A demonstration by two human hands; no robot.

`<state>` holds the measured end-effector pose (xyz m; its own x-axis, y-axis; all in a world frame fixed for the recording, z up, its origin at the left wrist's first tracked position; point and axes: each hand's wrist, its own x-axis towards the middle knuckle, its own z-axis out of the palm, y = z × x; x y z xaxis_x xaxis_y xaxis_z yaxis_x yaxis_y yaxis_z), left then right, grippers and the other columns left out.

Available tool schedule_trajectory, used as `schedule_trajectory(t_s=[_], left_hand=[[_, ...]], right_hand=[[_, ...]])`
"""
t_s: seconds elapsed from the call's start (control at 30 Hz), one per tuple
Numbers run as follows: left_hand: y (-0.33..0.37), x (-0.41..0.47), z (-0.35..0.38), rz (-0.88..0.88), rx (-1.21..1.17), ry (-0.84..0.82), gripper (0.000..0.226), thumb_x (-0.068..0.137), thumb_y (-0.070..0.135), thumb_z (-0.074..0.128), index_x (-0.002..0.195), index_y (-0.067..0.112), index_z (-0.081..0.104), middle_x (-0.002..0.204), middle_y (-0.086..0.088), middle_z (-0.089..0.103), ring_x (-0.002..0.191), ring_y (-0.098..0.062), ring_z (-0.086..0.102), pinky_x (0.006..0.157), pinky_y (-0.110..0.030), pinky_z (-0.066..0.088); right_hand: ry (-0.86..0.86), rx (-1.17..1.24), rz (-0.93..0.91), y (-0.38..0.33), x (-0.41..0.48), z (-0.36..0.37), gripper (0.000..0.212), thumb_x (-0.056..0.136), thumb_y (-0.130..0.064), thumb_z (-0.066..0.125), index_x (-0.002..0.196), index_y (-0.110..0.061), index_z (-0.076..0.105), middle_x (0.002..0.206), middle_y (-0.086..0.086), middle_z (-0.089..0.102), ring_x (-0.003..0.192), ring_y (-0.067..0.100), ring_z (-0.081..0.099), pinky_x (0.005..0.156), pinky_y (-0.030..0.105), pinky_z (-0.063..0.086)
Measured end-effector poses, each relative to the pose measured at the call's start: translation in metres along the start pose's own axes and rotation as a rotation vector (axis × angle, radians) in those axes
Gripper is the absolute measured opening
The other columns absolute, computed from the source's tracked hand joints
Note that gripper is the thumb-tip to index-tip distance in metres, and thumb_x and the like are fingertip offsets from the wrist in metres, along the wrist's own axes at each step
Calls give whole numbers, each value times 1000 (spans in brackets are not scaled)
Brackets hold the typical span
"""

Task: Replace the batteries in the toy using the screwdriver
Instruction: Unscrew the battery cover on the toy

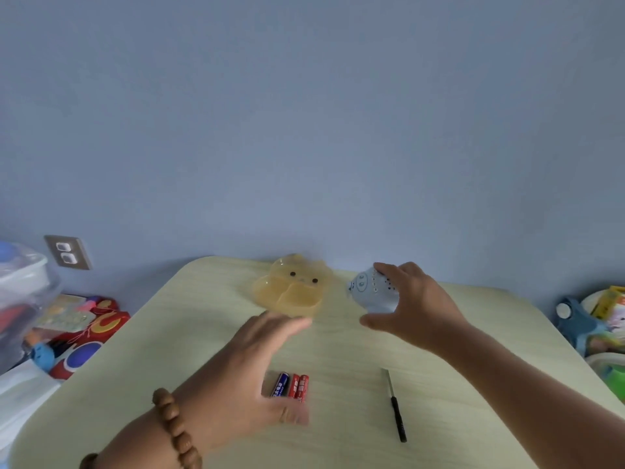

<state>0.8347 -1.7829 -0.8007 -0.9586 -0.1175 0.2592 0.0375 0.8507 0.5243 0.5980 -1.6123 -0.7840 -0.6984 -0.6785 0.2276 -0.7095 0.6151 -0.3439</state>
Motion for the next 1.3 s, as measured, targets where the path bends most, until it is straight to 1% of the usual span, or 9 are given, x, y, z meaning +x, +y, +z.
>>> schedule_trajectory(t_s=[0.17, 0.37, 0.47, 0.6, 0.73, 0.87, 0.97, 1.13, 1.3], left_hand=[[37, 11, -17, 132, 181, 200, 100, 63, 68, 77, 148, 45, 28, 149, 32, 24, 139, 14, 24, 105, 4, 17], [62, 21, 11, 227, 264, -2, 114, 64, 54, 85, 153, 43, 13, 162, 31, 6, 147, 4, 23, 113, -25, 41], [55, 19, 22, 304, 355, -7, 113, 63, 49, 88, 153, 37, 21, 161, 25, 21, 142, 0, 36, 107, -25, 48], [53, 16, 26, 323, 200, 130, 63, 84, 45, 69, 140, 34, 42, 141, 19, 50, 122, -6, 58, 91, -34, 57], [53, 12, 22, 216, -25, 158, 61, 83, 49, 72, 137, 36, 47, 125, 23, 59, 110, 4, 61, 88, -19, 52], [53, 11, 16, 125, -246, 131, 78, 79, 52, 76, 143, 47, 33, 132, 30, 49, 120, 3, 56, 91, -10, 46], [55, 10, 13, 138, -155, 48, 103, 65, 57, 87, 145, 50, 22, 140, 40, 30, 126, 12, 43, 90, -2, 41], [51, 14, 20, 230, 3, 81, 92, 66, 54, 86, 145, 39, 41, 153, 32, 27, 142, 8, 32, 109, -8, 33], [51, 14, 22, 197, -62, 134, 85, 60, 58, 88, 133, 34, 53, 136, 30, 46, 127, 4, 51, 97, -17, 47]], right_hand=[[121, 85, -206, -29, -68, -25, 89, 59, -70, 74, 138, -41, 46, 120, -19, 54, 102, 12, 56, 82, 29, 53], [86, 19, -284, -52, -121, -23, 78, 61, -67, 69, 132, -42, 48, 116, -24, 54, 95, 6, 58, 73, 26, 53], [30, 152, -191, -51, -131, -19, 71, 62, -75, 65, 124, -45, 49, 100, -28, 55, 82, -1, 56, 66, 14, 46], [10, 377, -66, -49, -137, -18, 84, 59, -92, 53, 130, -48, 46, 99, -35, 61, 96, -13, 59, 73, 8, 46], [8, 558, -5, -47, -134, -21, 81, 59, -93, 53, 126, -48, 53, 107, -25, 70, 101, -10, 64, 81, 12, 52], [-9, 894, 87, -50, -131, -24, 41, 75, -64, 70, 102, -34, 74, 82, -1, 77, 66, 16, 73, 65, 29, 59], [-72, 1078, 244, -51, -126, -26, 52, 79, -58, 65, 82, -7, 76, 64, 13, 68, 53, 21, 63, 59, 35, 54], [-169, 902, 294, -53, -122, -29, 64, 80, -63, 55, 68, 0, 59, 50, 7, 62, 42, 16, 47, 47, 26, 36], [48, 464, 161, -34, -123, -25, 74, 91, -75, 28, 73, -13, 63, 61, -4, 67, 54, 8, 59, 56, 27, 47]])
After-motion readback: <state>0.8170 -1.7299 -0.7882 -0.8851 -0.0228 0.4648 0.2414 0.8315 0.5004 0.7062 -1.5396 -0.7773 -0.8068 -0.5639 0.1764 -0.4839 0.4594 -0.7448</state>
